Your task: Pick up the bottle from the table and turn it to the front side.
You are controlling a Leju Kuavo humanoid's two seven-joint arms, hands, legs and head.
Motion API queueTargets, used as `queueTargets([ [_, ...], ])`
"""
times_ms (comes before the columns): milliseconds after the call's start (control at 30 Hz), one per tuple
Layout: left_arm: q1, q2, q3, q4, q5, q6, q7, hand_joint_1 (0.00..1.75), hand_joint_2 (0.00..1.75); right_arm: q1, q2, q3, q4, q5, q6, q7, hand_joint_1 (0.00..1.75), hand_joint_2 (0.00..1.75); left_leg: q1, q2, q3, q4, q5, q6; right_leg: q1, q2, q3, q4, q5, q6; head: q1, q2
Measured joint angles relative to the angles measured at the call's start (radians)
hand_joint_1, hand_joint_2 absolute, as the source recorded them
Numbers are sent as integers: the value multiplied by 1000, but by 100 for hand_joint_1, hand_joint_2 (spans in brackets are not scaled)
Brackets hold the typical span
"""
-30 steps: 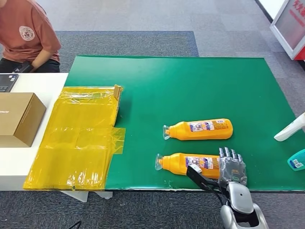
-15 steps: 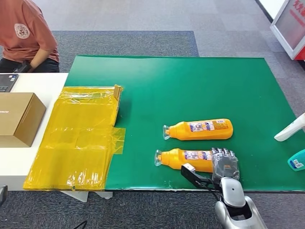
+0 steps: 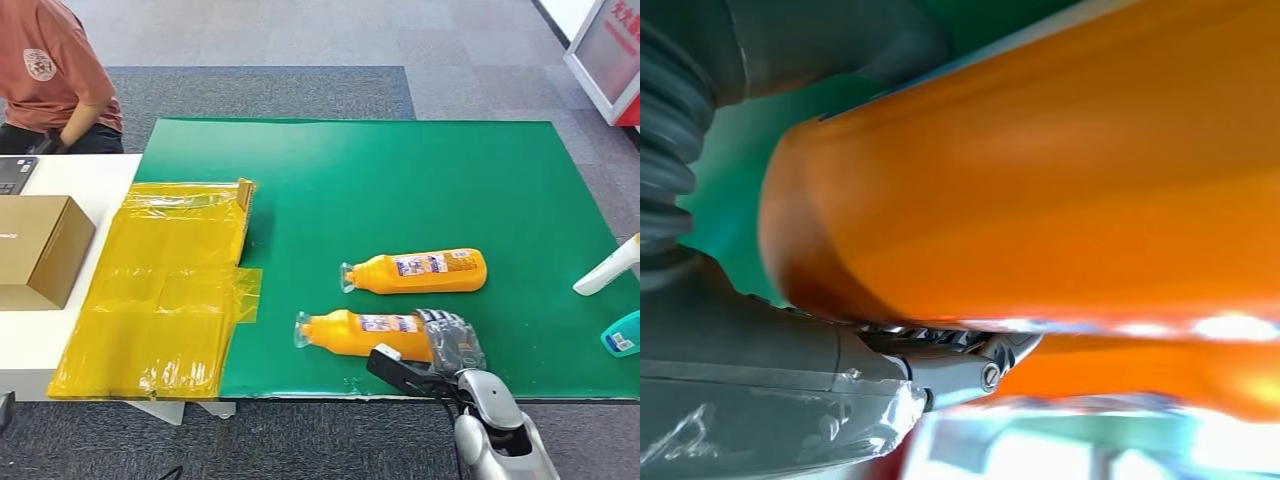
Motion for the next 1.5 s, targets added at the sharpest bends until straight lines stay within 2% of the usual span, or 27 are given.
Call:
queueTargets([
  [67,-14,4,2,16,13,-8,-8,0,175,11,6,-6,-20,-200,32,-93,175,175,0,0,0,0,0,0,0,0,1,0,0,0,0,0],
  [233,-71,44,-14,87,35,27,-13,0,175,-15,5,14,-62,-601,68,-176,175,175,0,-1,0,0,1,-1,0,-1,0,1,1,-1,0,0],
  [400,-150,119,-95,166,50,105,-1,0,175,-101,6,67,-65,-859,102,-222,175,175,0,0,0,0,4,-1,0,-1,0,2,3,-2,0,0],
  [533,-208,160,-159,209,58,135,13,0,175,-164,22,106,-62,-998,114,-235,175,175,0,0,-1,0,5,-1,0,-1,-1,2,3,-2,0,0],
  [700,-269,174,-237,239,74,148,27,0,175,-228,71,151,-48,-1009,70,-254,175,175,0,0,-1,0,5,-1,0,-1,-1,2,3,-2,0,0],
  [800,-309,164,-296,258,108,153,56,0,175,-264,123,181,-34,-949,11,-269,175,175,0,0,-1,0,5,-1,0,-1,-1,3,3,-2,0,0],
  [933,-348,148,-374,294,119,160,77,0,175,-302,180,210,-9,-916,-11,-269,175,175,0,0,-1,0,5,-1,0,-1,-1,3,3,-2,0,0],
  [1133,-365,145,-419,319,125,173,73,0,175,-319,207,221,15,-912,-18,-269,175,175,0,0,-2,0,5,-1,0,-1,-2,3,3,-2,0,0],
  [1267,-379,146,-443,342,138,147,86,0,175,-329,218,223,32,-894,-28,-277,175,175,0,0,-2,0,5,-1,0,-1,-3,3,3,-2,0,0],
  [1500,-476,149,-600,484,185,88,108,0,175,-402,263,223,146,-843,-66,-314,175,175,0,0,-3,0,7,-2,0,-1,-3,3,5,-2,0,0],
])
